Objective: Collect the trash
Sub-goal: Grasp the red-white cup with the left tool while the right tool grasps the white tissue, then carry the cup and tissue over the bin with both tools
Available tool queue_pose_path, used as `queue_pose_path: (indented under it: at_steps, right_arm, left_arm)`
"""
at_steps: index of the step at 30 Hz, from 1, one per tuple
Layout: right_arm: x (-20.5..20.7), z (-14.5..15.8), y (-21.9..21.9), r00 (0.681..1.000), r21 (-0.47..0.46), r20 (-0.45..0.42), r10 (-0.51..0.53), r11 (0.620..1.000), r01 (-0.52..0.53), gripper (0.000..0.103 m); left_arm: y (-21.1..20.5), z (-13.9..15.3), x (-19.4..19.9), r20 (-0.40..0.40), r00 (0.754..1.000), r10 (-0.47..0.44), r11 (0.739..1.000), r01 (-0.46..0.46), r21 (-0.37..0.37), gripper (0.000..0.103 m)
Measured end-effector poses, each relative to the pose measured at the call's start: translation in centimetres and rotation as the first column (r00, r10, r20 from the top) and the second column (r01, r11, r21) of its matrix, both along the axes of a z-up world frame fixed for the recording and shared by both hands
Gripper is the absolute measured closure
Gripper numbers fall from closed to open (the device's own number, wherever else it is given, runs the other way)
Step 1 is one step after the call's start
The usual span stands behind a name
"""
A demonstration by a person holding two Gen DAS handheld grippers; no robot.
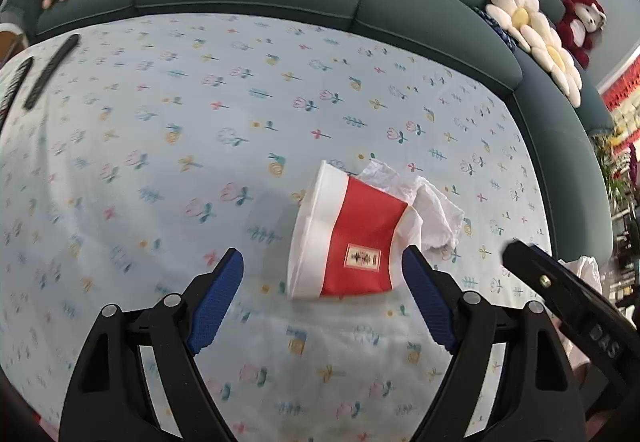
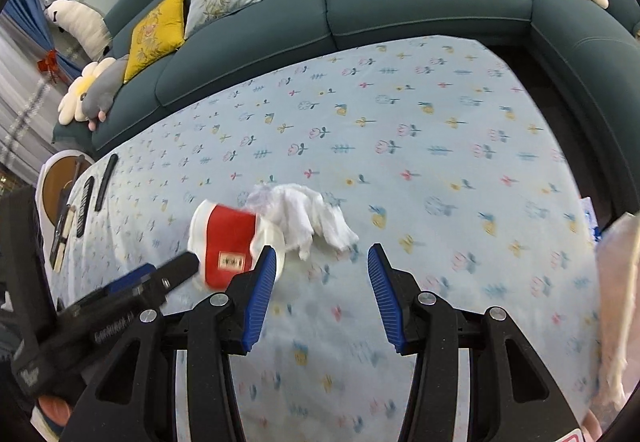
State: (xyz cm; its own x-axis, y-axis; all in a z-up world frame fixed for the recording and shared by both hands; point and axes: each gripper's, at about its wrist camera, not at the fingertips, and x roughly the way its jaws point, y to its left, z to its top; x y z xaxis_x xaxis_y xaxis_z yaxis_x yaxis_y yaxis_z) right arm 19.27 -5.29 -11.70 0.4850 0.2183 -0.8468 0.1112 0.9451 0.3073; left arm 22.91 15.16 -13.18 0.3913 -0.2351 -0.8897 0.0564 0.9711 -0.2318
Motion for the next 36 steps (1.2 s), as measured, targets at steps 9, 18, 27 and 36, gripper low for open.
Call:
queue_pose_path:
  at_steps: [9, 18, 27, 36]
  right_arm:
    - [4.0, -4.3, 1.4, 0.998, -0.003, -0.064, 0.013, 1.0, -0.014, 0.056]
    - [4.4, -6.3, 2.3, 0.995, 0.052, -0.095, 0.038, 0.998, -0.034, 0.097]
    - [2.6, -0.3, 1.0, 0.999, 0.02, 0.025, 0.043, 0.999, -0.044, 0.098]
    - [-1.0, 8.6, -4.2, 0.983, 0.007, 0.181, -0.019, 1.0, 0.018, 0.098]
  left_arm:
    - [-0.5, -2.2, 2.0, -0.045, 0.998, -0.032, 0.998, 0.029, -0.048, 0.051]
    - [-0.7, -1.1, 1.5, -0.008, 0.999, -0.05, 0.997, 0.05, -0.063, 0.086]
    - [-2.9, 4.7, 0.0, 0.088, 0.994, -0.065, 0.995, 0.071, -0.071, 0.1]
    - [-7.9, 12.7, -3.2, 0.216, 0.969, -0.12, 0.987, 0.14, -0.079, 0.1]
